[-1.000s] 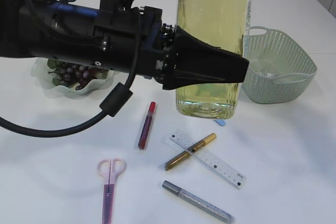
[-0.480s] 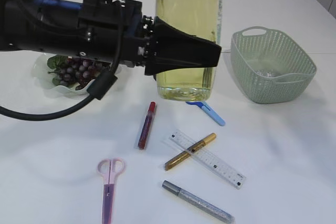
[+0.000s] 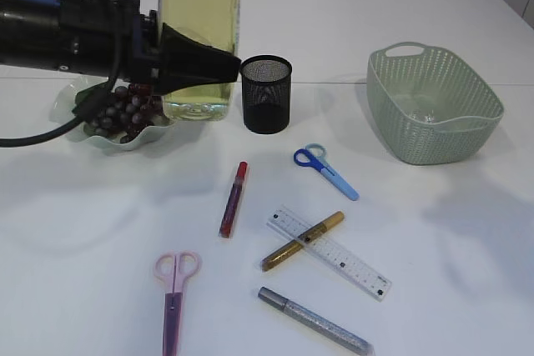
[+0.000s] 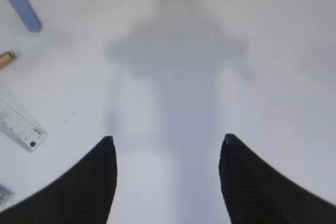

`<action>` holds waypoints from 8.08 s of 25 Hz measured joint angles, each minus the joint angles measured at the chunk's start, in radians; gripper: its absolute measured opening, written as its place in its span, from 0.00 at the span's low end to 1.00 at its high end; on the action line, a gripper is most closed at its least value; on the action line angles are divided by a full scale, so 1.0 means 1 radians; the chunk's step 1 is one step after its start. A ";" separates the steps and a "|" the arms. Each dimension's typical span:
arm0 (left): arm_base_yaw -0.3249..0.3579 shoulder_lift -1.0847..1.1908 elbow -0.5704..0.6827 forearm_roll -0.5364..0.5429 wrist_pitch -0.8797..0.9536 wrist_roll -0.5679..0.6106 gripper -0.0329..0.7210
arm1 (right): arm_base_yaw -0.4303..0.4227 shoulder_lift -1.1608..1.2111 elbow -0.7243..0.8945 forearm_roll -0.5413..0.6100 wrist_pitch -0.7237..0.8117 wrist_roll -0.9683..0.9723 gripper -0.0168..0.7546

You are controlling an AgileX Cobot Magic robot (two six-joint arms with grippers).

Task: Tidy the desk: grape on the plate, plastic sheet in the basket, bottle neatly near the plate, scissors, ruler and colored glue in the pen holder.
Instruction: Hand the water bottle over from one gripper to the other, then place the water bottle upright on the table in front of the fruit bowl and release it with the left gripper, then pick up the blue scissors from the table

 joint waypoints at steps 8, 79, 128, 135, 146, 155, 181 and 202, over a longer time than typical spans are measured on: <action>0.106 0.065 0.000 -0.114 -0.013 0.210 0.62 | 0.000 0.000 0.030 0.000 -0.028 0.000 0.64; 0.233 0.574 -0.019 -0.203 0.137 0.779 0.62 | 0.000 0.000 0.030 -0.029 -0.028 0.001 0.64; 0.233 0.289 -0.023 -0.220 0.192 0.733 0.83 | 0.000 0.000 0.030 -0.033 -0.031 0.001 0.64; 0.233 0.190 -0.023 -0.218 0.189 0.612 0.83 | 0.000 0.000 0.030 -0.033 -0.031 0.001 0.64; 0.228 -0.039 -0.023 0.064 -0.025 0.235 0.79 | 0.000 0.000 0.030 -0.033 -0.035 0.001 0.64; 0.171 -0.263 -0.019 0.490 -0.161 -0.200 0.76 | 0.000 0.000 0.030 -0.033 -0.035 0.001 0.64; 0.098 -0.470 0.185 1.397 -0.020 -1.553 0.63 | 0.132 0.000 0.030 0.039 -0.004 -0.051 0.64; 0.098 -0.472 0.331 1.270 -0.053 -1.605 0.53 | 0.280 0.590 -0.678 0.081 0.175 -0.129 0.58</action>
